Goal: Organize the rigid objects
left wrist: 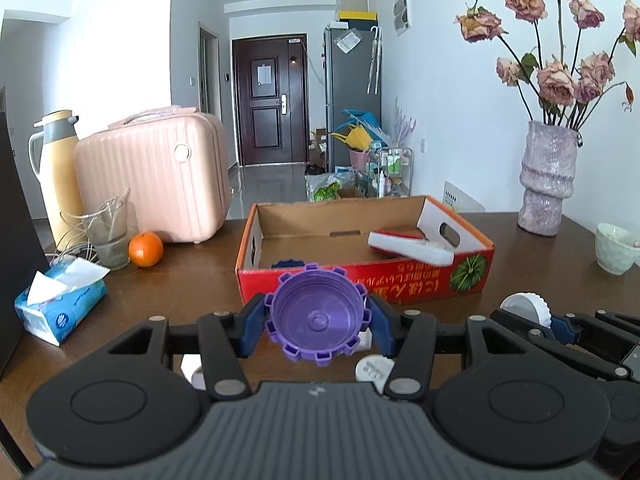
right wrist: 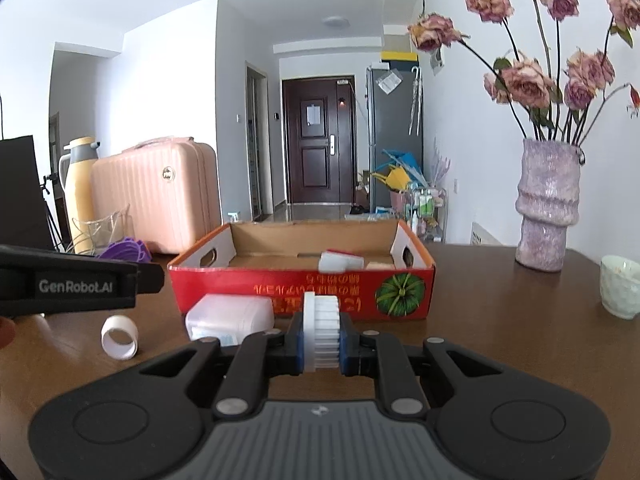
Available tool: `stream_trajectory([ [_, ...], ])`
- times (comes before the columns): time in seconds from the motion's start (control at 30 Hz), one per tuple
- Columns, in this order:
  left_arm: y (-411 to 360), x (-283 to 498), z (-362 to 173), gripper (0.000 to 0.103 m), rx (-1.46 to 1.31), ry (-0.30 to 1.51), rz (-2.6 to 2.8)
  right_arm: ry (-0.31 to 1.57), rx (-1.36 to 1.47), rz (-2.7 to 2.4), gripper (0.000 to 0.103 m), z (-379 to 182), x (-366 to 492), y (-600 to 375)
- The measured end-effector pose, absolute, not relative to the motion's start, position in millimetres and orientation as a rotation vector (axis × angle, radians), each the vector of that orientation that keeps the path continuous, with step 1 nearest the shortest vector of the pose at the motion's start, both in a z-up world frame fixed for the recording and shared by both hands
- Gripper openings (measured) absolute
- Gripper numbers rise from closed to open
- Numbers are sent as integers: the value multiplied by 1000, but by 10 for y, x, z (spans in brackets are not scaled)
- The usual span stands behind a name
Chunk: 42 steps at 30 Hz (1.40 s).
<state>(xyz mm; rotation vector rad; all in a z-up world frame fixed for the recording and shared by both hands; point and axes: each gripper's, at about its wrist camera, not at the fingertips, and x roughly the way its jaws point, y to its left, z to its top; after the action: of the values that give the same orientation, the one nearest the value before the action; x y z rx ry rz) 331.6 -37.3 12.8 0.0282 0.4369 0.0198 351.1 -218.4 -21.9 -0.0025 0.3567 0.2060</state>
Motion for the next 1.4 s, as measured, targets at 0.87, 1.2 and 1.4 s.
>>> stream_trajectory([
  [0.87,-266,4222,264,55,-44,419,64,270,18,167,15,50,4480,-2134],
  [1.2,-203,4605,242,55,-53,438,84,291,27,152,15,40,4976,-2221],
  [1.4,-189,4826,216,55,-48,448,89,327,29,156,15,-19,5246,-2272],
])
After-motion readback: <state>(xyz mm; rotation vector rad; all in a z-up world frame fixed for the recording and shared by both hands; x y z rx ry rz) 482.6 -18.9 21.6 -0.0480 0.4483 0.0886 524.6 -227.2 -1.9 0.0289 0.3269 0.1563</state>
